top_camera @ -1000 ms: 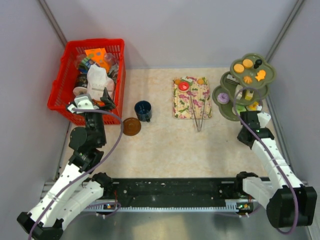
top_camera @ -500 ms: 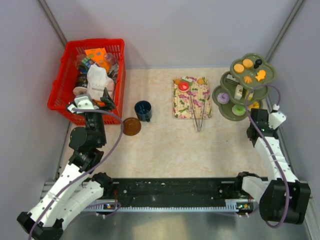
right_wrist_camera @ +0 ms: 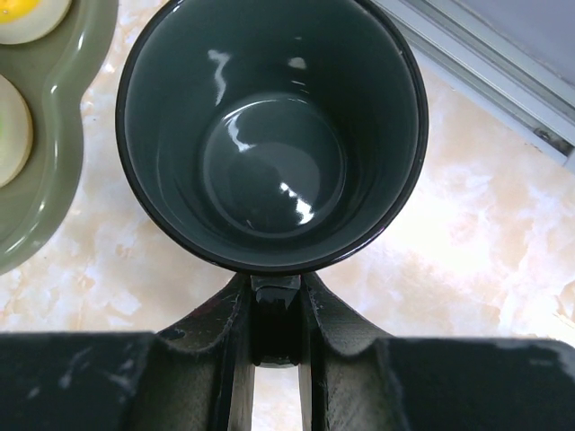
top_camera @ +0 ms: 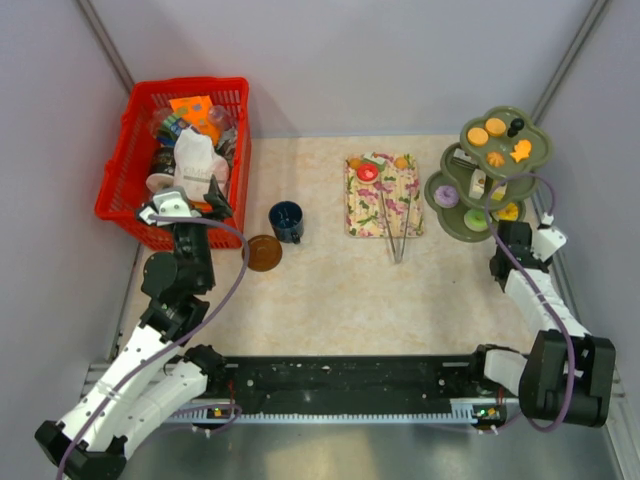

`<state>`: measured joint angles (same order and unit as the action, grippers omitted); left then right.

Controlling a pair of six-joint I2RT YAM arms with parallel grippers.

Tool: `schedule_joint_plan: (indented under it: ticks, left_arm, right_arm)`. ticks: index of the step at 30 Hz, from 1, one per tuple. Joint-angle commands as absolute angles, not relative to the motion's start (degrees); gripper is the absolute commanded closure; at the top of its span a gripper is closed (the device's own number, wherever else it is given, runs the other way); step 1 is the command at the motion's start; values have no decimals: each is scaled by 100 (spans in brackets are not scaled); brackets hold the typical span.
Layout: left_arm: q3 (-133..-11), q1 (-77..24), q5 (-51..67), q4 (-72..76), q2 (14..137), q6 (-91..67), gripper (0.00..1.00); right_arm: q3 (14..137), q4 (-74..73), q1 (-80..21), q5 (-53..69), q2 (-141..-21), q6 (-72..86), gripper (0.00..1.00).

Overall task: Serve the afternoon tea
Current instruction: Place the cup on the coaster.

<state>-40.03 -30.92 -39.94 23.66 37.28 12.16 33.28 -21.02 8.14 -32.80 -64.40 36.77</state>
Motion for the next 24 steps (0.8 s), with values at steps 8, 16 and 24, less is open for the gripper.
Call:
schedule_joint_plan:
  ticks: [8, 16, 24]
  left_arm:
    - [-3955, -3120, -3990, 2707, 3709, 1266, 8]
    - [-3946, -3111, -3990, 2707, 3691, 1266, 8]
    - [-3938, -3120, -3999, 2716, 3674, 1275, 8]
  right_arm:
    - [3305, -1318, 1002, -3217, -6539, 3568, 100]
    - [3278, -1424, 1002, -3261, -6600, 3603, 100]
    - [3313, -1582, 1002, -3068, -6566, 3604, 72]
